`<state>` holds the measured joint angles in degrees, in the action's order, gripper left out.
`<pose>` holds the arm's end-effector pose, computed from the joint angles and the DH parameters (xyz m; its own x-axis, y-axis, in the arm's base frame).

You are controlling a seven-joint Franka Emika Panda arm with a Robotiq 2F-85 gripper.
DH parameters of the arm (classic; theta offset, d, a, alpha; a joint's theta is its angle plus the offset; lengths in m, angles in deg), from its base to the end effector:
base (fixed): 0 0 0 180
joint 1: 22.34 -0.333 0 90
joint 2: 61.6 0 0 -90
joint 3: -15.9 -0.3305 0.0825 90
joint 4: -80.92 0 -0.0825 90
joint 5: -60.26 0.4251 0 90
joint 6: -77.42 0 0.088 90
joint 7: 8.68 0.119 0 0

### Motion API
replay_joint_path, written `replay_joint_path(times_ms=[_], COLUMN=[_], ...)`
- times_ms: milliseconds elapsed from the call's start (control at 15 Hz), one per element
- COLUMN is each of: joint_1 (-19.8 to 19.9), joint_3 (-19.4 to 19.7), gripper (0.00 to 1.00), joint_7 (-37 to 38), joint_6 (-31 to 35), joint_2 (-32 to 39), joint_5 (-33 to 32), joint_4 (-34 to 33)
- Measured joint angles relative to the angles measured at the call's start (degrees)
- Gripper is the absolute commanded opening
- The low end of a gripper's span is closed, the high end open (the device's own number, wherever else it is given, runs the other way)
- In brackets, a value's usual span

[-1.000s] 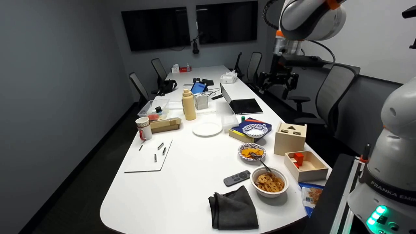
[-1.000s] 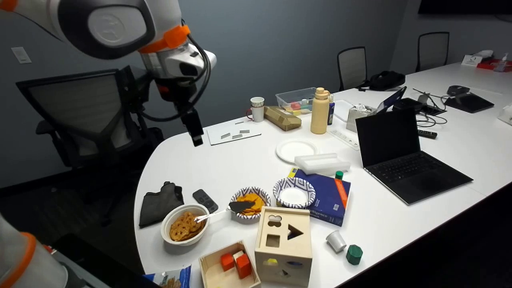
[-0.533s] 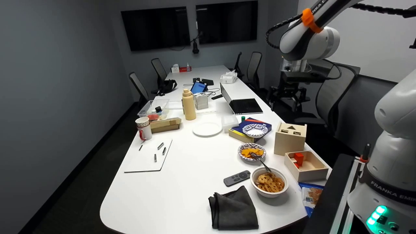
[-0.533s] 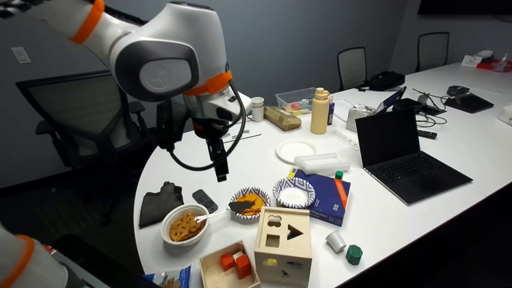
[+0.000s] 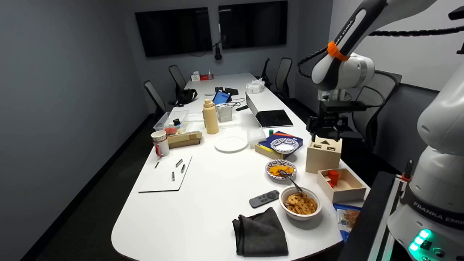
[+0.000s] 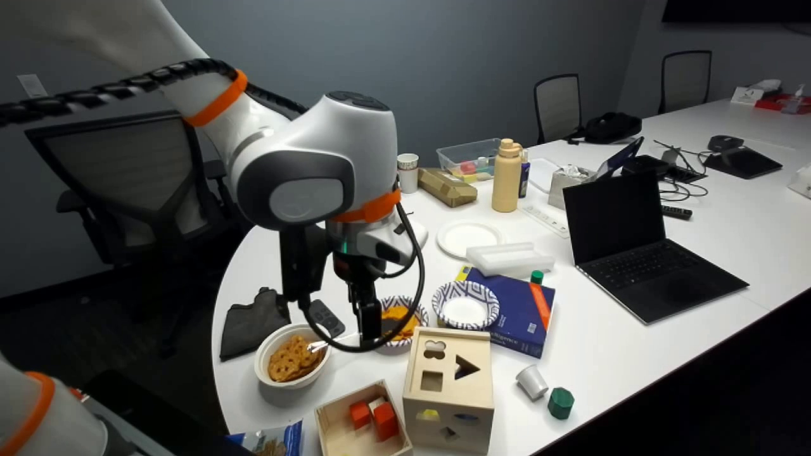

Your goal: Pick up one orange block and put it inside the shape sorter

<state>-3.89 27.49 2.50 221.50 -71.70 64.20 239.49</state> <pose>0.3436 -0.1931 0.2269 0.7148 -0.6928 -0.0951 -0.6986 -0.7135 -0.0534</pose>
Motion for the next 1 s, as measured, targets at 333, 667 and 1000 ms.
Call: replay_joint_path(times_ms=[333,667,1000], joint_1=[-0.05,-0.15,0.05], joint_3=[2.79,2.64,-0.93], gripper=[1.00,1.00,1.00], joint_7=[-7.24,-18.26,-32.63], joint_6=[5.03,13.87,18.78], joint_2=[7.42,14.59,20.21], joint_5=[2.52,16.01,34.67], joint_4=[-0.02,-0.04,-0.07])
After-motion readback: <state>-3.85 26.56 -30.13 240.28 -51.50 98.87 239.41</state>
